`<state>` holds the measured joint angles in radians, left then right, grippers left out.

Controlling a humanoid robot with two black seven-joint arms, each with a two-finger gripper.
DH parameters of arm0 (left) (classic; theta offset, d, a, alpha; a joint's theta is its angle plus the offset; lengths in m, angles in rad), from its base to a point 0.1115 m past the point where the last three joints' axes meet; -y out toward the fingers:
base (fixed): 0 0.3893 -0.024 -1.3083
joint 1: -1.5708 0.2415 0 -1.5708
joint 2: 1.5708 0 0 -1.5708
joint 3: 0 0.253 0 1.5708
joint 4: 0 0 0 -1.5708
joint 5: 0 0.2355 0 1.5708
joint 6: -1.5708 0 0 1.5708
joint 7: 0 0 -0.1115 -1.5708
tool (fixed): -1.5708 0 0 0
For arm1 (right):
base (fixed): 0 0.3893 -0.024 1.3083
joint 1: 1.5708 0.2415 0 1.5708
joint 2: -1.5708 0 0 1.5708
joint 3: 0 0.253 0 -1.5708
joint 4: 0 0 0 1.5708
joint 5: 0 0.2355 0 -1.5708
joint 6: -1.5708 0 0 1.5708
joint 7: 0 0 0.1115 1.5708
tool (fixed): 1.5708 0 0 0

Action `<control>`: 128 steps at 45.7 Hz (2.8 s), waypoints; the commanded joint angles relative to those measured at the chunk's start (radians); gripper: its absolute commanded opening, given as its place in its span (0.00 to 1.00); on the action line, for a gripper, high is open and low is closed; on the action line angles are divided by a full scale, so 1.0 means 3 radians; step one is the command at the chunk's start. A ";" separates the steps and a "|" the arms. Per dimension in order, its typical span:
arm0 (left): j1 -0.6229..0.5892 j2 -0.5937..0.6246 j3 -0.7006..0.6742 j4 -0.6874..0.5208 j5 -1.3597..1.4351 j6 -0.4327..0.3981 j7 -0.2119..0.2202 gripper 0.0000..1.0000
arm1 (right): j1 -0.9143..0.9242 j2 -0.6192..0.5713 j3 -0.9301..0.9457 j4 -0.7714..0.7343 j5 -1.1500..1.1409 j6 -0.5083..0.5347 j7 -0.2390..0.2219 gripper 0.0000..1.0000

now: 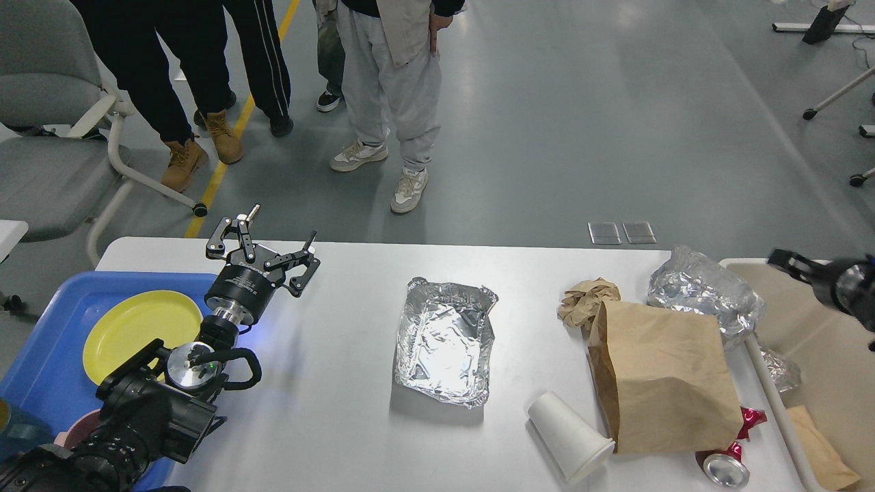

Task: Tidy desktop
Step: 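Move the right gripper down to the foil tray, then grasp the edge of the foil tray with the right gripper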

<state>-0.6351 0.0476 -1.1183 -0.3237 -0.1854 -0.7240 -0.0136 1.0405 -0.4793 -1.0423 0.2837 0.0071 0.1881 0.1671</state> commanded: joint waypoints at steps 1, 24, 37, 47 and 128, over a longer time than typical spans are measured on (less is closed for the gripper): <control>0.0000 0.0000 0.0000 0.0000 -0.0001 0.0000 -0.0001 0.96 | 0.0688 0.0283 -0.0518 0.0398 0.0002 0.0324 0.0000 1.00; 0.0000 0.0000 0.0000 0.0000 -0.0001 0.0000 -0.0001 0.96 | 0.2585 0.1607 -0.0698 0.2193 0.0043 0.1218 0.0016 1.00; 0.0000 0.0000 0.0000 0.0000 -0.0001 0.0000 -0.0001 0.96 | 0.3281 0.1981 -0.0422 0.2547 0.0048 0.2022 0.0021 1.00; 0.0000 0.0000 0.0000 0.0000 -0.0001 0.0000 -0.0001 0.96 | 0.2388 0.1976 -0.0223 0.2179 0.0048 0.1578 0.0005 1.00; 0.0000 0.0000 0.0000 0.0000 -0.0001 0.0000 -0.0001 0.96 | 0.1174 0.1752 0.0278 0.1810 0.0125 0.0038 -0.0526 0.00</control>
<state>-0.6351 0.0476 -1.1183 -0.3237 -0.1857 -0.7240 -0.0136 1.3164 0.1195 -1.0282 0.7434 0.0324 0.1889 0.0092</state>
